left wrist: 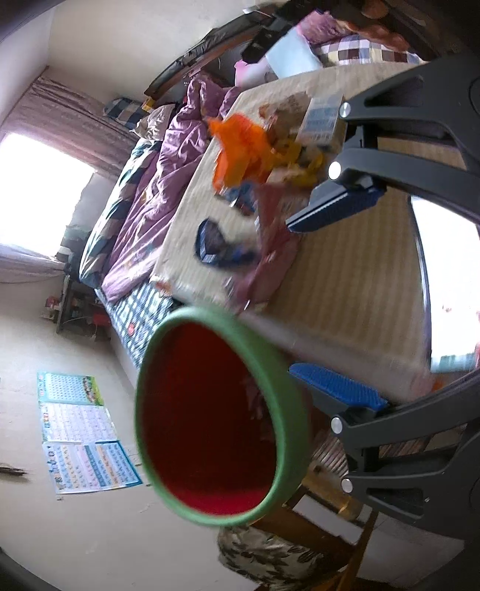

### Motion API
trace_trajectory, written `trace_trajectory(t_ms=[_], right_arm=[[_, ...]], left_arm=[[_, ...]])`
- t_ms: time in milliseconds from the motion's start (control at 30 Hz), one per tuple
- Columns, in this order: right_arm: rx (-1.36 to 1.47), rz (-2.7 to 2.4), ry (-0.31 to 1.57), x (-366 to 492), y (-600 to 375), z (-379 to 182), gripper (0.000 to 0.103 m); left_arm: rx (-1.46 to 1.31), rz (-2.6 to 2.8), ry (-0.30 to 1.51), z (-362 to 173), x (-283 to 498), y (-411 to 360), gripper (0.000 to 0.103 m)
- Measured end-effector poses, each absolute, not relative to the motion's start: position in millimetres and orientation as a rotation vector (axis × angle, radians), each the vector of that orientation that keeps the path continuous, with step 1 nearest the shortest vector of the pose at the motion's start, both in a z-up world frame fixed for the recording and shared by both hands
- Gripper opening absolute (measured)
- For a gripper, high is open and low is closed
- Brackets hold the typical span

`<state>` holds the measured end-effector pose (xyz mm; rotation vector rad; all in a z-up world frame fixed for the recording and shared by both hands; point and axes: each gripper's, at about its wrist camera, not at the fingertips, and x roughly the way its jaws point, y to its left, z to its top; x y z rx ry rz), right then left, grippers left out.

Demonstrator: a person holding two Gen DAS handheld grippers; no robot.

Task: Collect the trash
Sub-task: 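Grasp the pink-and-purple wrapper with the left gripper and lift it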

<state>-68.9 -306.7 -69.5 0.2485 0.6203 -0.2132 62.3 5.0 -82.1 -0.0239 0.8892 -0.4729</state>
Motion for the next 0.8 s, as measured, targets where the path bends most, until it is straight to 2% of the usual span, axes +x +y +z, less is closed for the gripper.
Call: trace_trajectory(t_ms=[267, 333, 367, 800], right_arm=[[0.274, -0.182, 0.685, -102, -342, -90, 0.07], [0.276, -0.171, 0.69, -105, -348, -92, 0.07], [0.279, -0.167, 0.692, -106, -349, -93, 0.07], [0.286, -0.033, 0.713, -90, -350, -96, 0.07]], left_arm=[[-0.049, -0.458, 0.896, -89, 57, -52, 0.071], [-0.093, -0.439, 0.901, -89, 67, -59, 0.074], [-0.105, -0.428, 0.907, -91, 71, -61, 0.078], [-0.183, -0.266, 1.057, -135, 119, -69, 0.079]])
